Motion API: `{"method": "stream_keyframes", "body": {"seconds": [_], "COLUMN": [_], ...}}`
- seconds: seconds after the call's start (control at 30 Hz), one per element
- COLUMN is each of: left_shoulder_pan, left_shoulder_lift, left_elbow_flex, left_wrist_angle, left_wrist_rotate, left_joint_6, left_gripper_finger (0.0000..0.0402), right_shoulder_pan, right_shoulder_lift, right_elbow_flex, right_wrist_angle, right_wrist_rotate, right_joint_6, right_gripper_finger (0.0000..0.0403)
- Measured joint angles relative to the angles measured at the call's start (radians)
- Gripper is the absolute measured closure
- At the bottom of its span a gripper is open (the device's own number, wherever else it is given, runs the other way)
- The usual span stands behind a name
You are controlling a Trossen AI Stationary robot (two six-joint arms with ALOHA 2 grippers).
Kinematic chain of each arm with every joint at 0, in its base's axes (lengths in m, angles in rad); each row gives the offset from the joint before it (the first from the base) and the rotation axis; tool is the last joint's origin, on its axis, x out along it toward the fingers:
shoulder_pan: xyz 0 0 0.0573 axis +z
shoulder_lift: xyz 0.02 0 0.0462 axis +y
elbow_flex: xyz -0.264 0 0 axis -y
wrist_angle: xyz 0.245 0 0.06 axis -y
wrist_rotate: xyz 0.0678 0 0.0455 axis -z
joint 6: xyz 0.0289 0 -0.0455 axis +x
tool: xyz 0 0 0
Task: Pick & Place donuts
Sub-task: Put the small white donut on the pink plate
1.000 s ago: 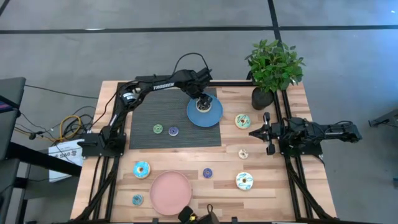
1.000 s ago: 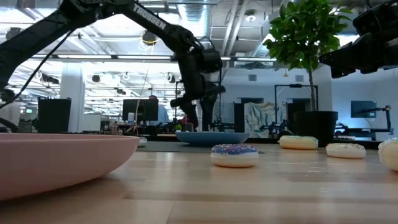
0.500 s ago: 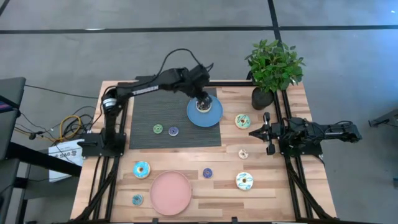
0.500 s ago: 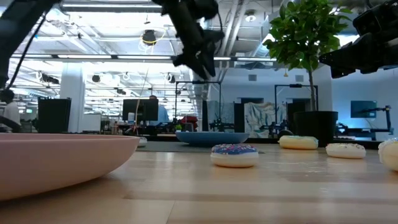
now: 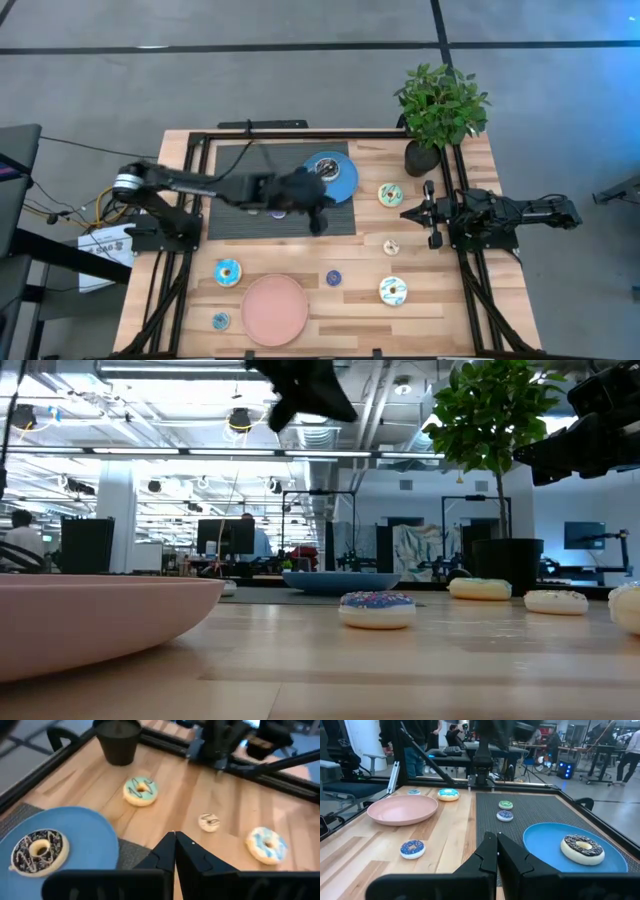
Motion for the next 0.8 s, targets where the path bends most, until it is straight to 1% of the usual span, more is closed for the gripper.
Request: {"method": "stream_keyframes", "body": {"seconds": [0.1,0.17,0.23,0.37,0.47,0.57,0.67,0.8], "left_shoulder_pan": [-0.067,-0.102,-0.122,-0.138,-0.144,-0.151,-0.170,-0.209], "left_shoulder_lift": [-0.052,-0.070,-0.077,-0.078,-0.095,-0.146,-0.212,-0.317], "left_elbow_flex": [-0.065,-0.085,-0.086,-0.089,-0.145,-0.244,-0.362,-0.491], "left_wrist_angle": [-0.021,-0.039,-0.064,-0.099,-0.076,-0.002,0.087,0.224], "left_wrist_rotate": [-0.093,-0.117,-0.119,-0.117,-0.126,-0.127,-0.136,-0.136], "left_joint_6": [0.037,0.085,0.117,0.151,0.189,0.135,0.085,0.116], "left_gripper_finger": [0.0401,0.0401,0.0400,0.0401,0.0401,0.0401,0.0401,0.0401], "right_shoulder_pan": [-0.001,-0.003,-0.003,-0.007,-0.014,-0.024,-0.033,-0.040], "right_shoulder_lift": [0.000,0.000,0.000,0.000,0.000,0.000,0.000,0.000], "right_elbow_flex": [0.000,0.000,0.000,0.000,0.000,0.000,0.000,0.001], "right_wrist_angle": [0.000,0.001,0.001,0.005,0.008,0.010,0.010,0.012], "right_wrist_rotate": [0.001,0.004,0.010,0.054,0.081,0.114,0.121,0.122], "right_joint_6": [0.000,0.000,0.000,0.000,0.000,0.000,0.000,0.000], "right_gripper_finger": [0.0403,0.0403,0.0403,0.0403,0.0403,0.0403,0.0403,0.0403]}}
